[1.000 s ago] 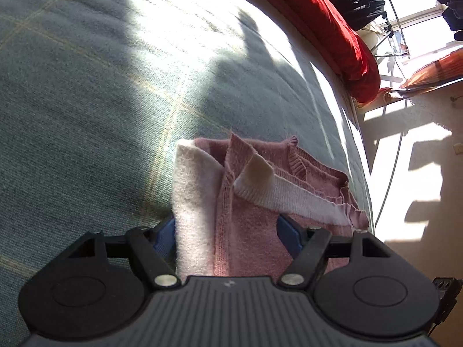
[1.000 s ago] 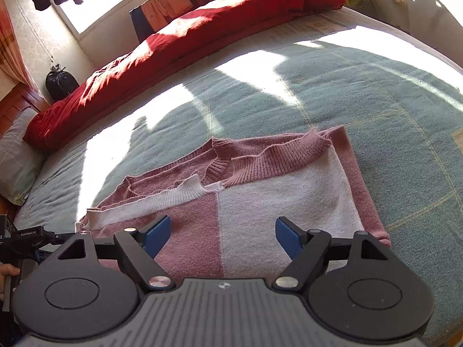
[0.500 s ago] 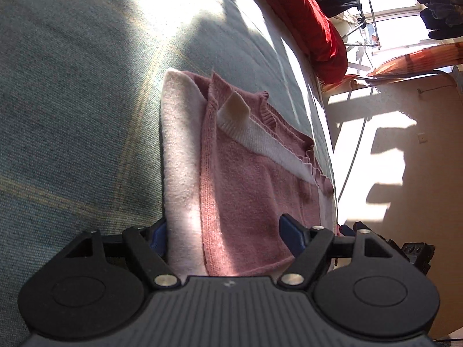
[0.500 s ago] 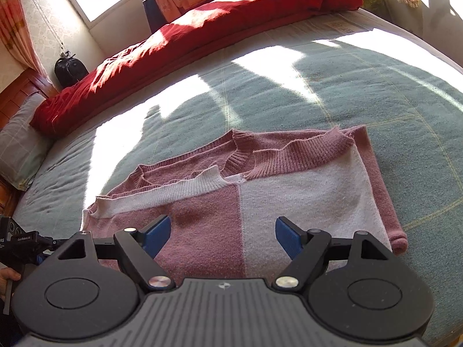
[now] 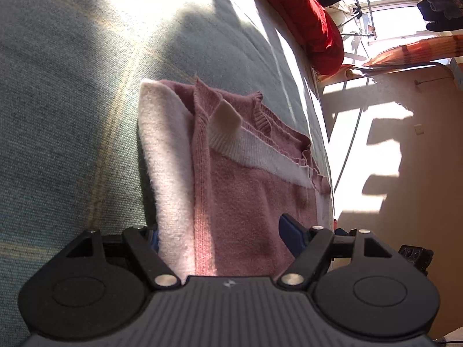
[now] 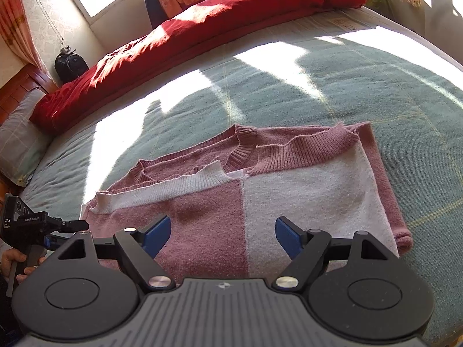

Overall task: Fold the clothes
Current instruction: 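Close the left gripper on the white side edge of the sweater, then lift the white edge with the left gripper and fold it over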

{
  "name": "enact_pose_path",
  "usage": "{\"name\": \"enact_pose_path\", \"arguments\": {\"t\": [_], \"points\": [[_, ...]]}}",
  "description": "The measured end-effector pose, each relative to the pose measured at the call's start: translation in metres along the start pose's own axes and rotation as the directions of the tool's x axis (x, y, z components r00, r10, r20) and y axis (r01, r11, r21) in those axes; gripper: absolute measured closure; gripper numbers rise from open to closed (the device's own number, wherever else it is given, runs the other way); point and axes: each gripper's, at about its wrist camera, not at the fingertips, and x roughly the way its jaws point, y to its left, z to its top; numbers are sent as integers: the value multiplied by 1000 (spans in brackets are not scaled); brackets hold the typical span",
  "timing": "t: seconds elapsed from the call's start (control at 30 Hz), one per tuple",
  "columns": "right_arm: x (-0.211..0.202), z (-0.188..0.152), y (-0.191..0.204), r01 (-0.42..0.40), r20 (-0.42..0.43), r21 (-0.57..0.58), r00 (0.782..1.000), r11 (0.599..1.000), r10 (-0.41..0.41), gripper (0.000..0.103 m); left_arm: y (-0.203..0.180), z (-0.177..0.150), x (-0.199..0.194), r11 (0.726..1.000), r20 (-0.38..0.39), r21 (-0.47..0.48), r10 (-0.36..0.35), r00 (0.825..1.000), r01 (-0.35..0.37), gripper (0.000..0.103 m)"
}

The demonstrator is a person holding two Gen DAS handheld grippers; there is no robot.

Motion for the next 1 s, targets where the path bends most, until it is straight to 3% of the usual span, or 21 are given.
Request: {"name": "enact_pose_path", "arguments": {"t": [0.1, 0.2, 0.37, 0.43, 0.47, 0.5, 0.6, 0.83, 1.0], "points": [[1, -1, -2, 0, -5, 0, 1000, 1000, 0, 20, 1, -14, -5, 1000, 8, 28, 2, 1000, -2, 28], [4, -1, -2, -7, -11, 18, 1000, 1000, 7, 20, -1, -2, 4, 1000, 8, -5, 21, 1000, -21, 31], [-5, -1, 8, -42, 2, -19, 999, 999, 42, 20, -13, 10, 16, 995, -38, 61, 77, 996, -74, 34], [-9, -1, 10, -42, 6, -44, 999, 998, 42, 19, -11, 9, 12, 992, -36, 51, 120, 992, -118, 50], [-10, -2, 10, -36, 4, -52, 999, 998, 36, 18, -10, 8, 9, 988, -34, 40, 150, 988, -148, 66], [-11, -2, 10, -30, 3, -59, 1000, 998, 31, 18, -7, 8, 7, 985, -33, 14, 171, 985, -170, 71], [-14, -2, 6, -18, 7, -46, 1000, 999, 19, 18, -8, 7, 6, 981, -32, -1, 193, 981, -193, 73], [-26, -3, -3, -17, 31, -31, 999, 999, 18, 16, -41, 7, 11, 933, -30, 75, 355, 935, -352, 79], [-37, -4, -8, -11, 49, -22, 999, 1000, 12, 16, -67, 5, 14, 883, -14, 100, 462, 887, -458, 82]]}}
